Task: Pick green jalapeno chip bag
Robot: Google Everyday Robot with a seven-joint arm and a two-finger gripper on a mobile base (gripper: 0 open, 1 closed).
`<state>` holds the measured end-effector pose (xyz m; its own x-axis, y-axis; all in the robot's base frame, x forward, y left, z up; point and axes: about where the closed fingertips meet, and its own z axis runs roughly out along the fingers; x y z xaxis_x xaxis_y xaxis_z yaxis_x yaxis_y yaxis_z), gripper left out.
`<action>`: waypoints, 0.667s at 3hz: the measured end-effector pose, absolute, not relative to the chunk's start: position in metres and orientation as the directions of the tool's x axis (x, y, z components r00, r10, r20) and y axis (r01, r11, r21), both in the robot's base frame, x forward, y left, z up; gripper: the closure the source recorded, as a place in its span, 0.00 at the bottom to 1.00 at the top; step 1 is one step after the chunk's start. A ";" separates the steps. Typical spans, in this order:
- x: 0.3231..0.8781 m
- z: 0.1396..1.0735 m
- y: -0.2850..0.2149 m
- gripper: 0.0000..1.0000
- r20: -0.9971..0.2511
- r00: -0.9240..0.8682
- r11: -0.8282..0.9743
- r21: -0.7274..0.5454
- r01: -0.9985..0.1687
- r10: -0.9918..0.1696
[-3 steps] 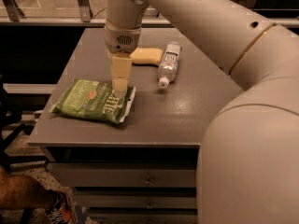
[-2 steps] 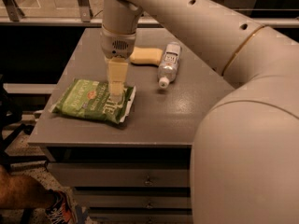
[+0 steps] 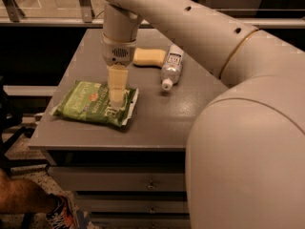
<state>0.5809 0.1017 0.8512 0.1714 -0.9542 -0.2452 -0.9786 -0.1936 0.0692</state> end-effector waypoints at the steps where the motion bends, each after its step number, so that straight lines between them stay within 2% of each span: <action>1: 0.583 0.845 0.104 0.00 -0.251 0.159 -0.186 0.087 -0.979 -0.955; 2: 0.585 0.843 0.107 0.18 -0.258 0.150 -0.179 0.091 -0.980 -0.954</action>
Offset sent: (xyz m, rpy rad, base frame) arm -0.0024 -0.0007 -0.0078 -0.0102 0.0550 -0.0170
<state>0.5846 0.1070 0.8427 0.1502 -0.9543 -0.2582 -0.9797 -0.1788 0.0910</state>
